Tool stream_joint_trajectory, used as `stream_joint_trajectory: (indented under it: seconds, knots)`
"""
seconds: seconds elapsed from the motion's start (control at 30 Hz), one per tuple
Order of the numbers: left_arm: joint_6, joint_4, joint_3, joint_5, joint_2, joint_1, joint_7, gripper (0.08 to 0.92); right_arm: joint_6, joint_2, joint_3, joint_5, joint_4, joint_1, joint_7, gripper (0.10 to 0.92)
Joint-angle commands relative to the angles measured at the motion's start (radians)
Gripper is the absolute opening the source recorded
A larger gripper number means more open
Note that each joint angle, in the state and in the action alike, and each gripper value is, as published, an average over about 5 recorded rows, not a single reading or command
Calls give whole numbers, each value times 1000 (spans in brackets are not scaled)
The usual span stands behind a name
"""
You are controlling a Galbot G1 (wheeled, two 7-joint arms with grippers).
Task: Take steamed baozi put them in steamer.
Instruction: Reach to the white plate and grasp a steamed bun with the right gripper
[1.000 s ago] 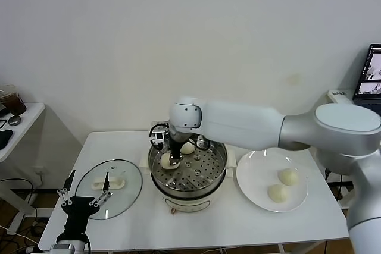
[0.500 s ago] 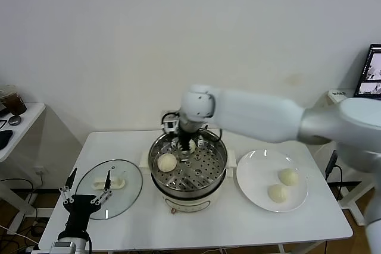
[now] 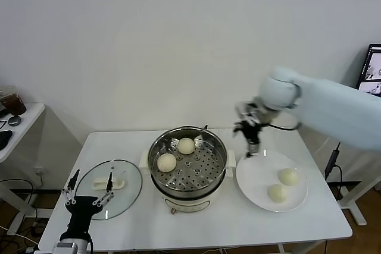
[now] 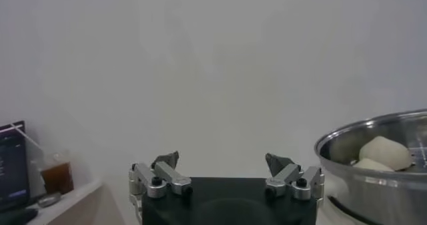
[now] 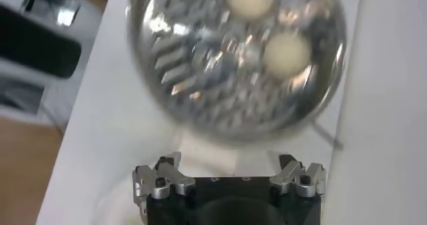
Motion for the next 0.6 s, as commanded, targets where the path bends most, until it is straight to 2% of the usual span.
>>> stream_joint_trajectory:
  seconds: [0.03,0.3,0.6]
  knots:
    - [-1,1,1,1,0,0,0,823,121,-229,99,-174,57,-172,-62,823]
    - [-1,-4,-2,11,-2,14,1,823,117,-248,307,-263,21,-513,14,823]
    - [-1,-16,-6,23,-13,30,0,823,103,-186,425,-317,-46,-659,81,823]
